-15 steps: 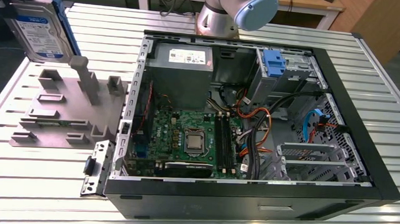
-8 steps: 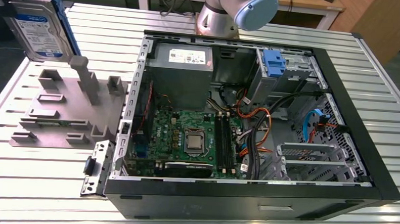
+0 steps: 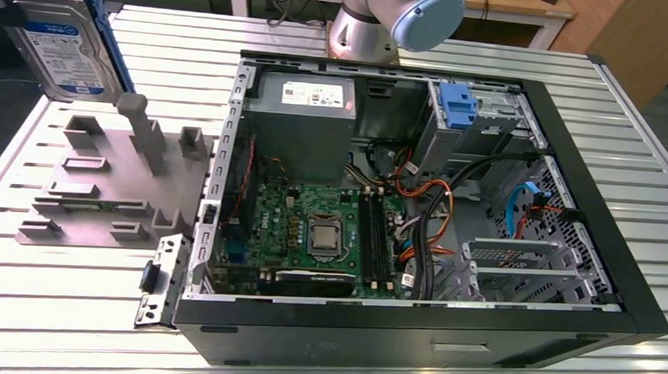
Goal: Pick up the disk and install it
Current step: 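Pick up the disk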
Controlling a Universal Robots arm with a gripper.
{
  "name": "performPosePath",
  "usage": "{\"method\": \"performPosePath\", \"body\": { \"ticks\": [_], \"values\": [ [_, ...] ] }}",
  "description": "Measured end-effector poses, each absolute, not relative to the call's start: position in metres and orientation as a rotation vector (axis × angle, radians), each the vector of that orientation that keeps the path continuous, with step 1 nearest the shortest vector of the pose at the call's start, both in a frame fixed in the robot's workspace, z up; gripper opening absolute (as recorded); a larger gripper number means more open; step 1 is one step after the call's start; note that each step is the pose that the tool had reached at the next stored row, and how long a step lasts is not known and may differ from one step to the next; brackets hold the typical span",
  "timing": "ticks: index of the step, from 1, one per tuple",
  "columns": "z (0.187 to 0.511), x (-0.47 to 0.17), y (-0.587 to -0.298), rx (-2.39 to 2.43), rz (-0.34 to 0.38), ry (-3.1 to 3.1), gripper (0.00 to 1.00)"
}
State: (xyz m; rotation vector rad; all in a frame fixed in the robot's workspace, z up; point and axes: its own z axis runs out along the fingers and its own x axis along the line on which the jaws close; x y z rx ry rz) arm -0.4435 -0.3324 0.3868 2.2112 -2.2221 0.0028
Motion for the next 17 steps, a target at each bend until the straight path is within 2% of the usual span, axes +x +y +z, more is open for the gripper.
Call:
{"method": "performPosePath", "body": {
  "ticks": [17],
  "values": [
    [0.3929, -0.4435, -0.3324, 2.21, 0.006, -2.22, 0.36]
  ]
}}
